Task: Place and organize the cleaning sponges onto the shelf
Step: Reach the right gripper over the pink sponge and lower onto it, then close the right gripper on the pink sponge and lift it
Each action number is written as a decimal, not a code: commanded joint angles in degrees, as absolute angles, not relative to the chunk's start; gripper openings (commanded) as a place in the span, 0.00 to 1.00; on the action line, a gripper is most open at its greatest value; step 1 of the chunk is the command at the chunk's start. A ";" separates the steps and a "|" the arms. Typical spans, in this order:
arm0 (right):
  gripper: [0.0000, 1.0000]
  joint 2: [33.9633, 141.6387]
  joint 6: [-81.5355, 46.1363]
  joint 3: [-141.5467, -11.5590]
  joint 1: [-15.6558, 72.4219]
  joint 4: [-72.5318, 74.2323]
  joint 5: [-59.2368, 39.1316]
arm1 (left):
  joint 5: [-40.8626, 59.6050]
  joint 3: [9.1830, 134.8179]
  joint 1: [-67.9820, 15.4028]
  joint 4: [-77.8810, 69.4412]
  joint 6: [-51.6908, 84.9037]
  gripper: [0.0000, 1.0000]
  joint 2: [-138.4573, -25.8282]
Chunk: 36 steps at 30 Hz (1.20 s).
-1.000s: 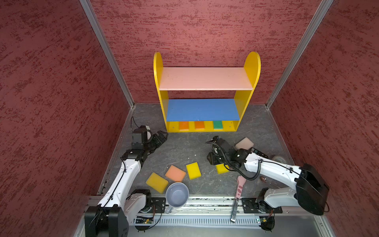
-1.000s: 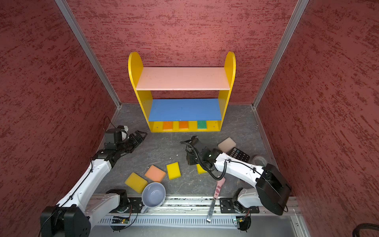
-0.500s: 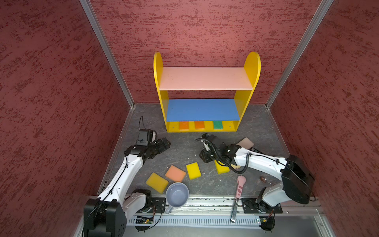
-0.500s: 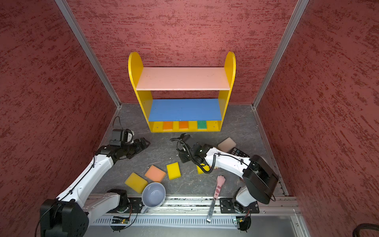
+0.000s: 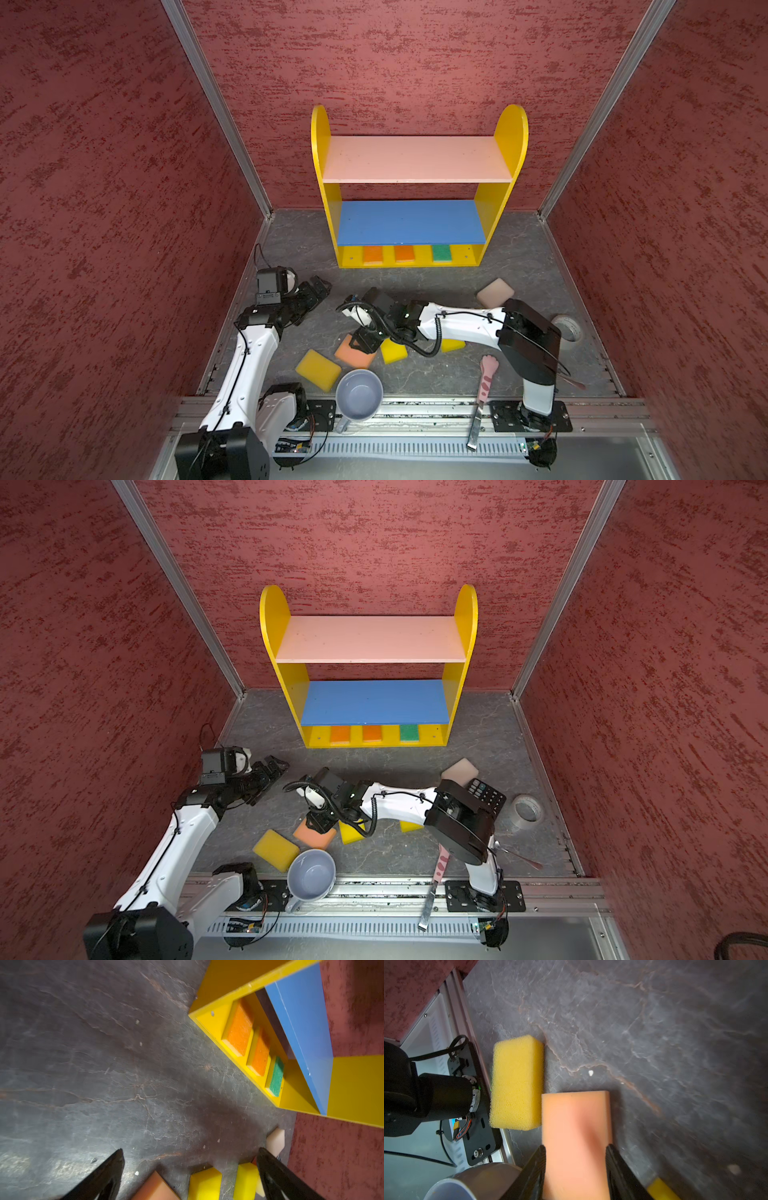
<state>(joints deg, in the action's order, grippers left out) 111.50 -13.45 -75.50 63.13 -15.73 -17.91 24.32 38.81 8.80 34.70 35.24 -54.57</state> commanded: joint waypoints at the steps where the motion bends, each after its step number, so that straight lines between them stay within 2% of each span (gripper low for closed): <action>1: 0.48 113.61 -11.18 -77.57 63.59 -15.98 -19.44 | 28.76 37.29 11.60 33.61 35.81 0.99 -53.43; 12: 0.48 117.89 -11.87 -77.78 63.51 -13.53 -16.48 | 30.25 37.41 12.38 32.40 34.60 0.99 -55.20; 14: 0.41 118.83 -12.33 -78.12 63.13 -13.50 -16.55 | 30.73 36.65 12.35 31.73 35.05 0.99 -54.64; 17: 0.22 119.62 -14.00 -78.02 62.09 -11.89 -18.98 | 30.59 36.04 12.39 31.04 35.08 0.99 -54.25; 21: 0.16 119.19 -15.06 -77.91 60.57 -10.24 -18.46 | 31.49 35.96 12.39 30.20 35.59 1.00 -54.32; 26: 0.01 118.53 -18.03 -80.23 56.63 -8.06 -20.88 | 33.47 35.78 12.13 27.81 36.46 1.00 -56.55; 36: 0.00 116.13 -21.86 -82.87 50.54 -9.70 -11.83 | 31.20 36.83 7.95 27.52 36.52 1.00 -57.83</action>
<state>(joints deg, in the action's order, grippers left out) 117.84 -19.68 -81.30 51.44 -9.15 -15.88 32.03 36.32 8.84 28.58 36.67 -57.43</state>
